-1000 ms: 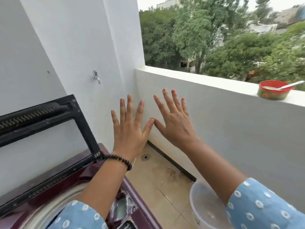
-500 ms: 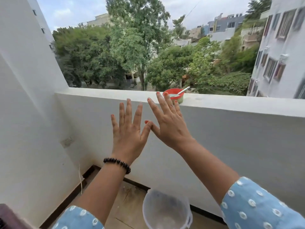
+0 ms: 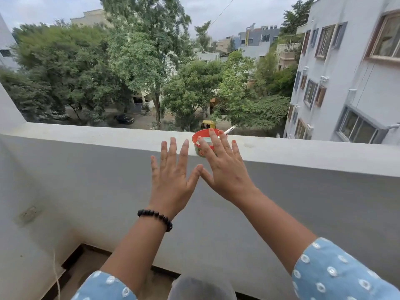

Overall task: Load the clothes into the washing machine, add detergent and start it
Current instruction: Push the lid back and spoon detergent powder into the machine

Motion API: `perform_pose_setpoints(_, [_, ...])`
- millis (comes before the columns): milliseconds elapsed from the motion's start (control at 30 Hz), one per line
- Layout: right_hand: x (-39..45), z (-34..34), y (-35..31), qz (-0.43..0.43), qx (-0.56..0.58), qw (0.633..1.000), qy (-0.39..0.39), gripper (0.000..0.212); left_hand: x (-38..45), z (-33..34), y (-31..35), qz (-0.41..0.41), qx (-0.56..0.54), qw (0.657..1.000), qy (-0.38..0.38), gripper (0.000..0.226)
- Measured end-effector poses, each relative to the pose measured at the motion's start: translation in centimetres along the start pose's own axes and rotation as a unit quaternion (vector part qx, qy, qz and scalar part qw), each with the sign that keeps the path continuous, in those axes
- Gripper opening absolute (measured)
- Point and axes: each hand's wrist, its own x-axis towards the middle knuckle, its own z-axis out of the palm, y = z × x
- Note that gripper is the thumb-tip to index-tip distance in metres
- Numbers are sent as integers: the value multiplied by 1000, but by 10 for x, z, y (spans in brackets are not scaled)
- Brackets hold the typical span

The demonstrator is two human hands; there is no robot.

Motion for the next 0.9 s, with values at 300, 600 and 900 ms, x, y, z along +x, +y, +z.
perform_pose_setpoints(300, [57, 43, 29, 43, 16, 999, -24, 69, 76, 43, -23, 5, -98, 993, -63, 73])
perform_pose_setpoints(600, [86, 57, 73, 39, -11, 998, -55, 80, 127, 77, -13, -7, -216, 972, -87, 92])
perform_pose_setpoints(900, [92, 59, 98, -23, 37, 995, -90, 88, 148, 84, 5, -78, -243, 960, -112, 110])
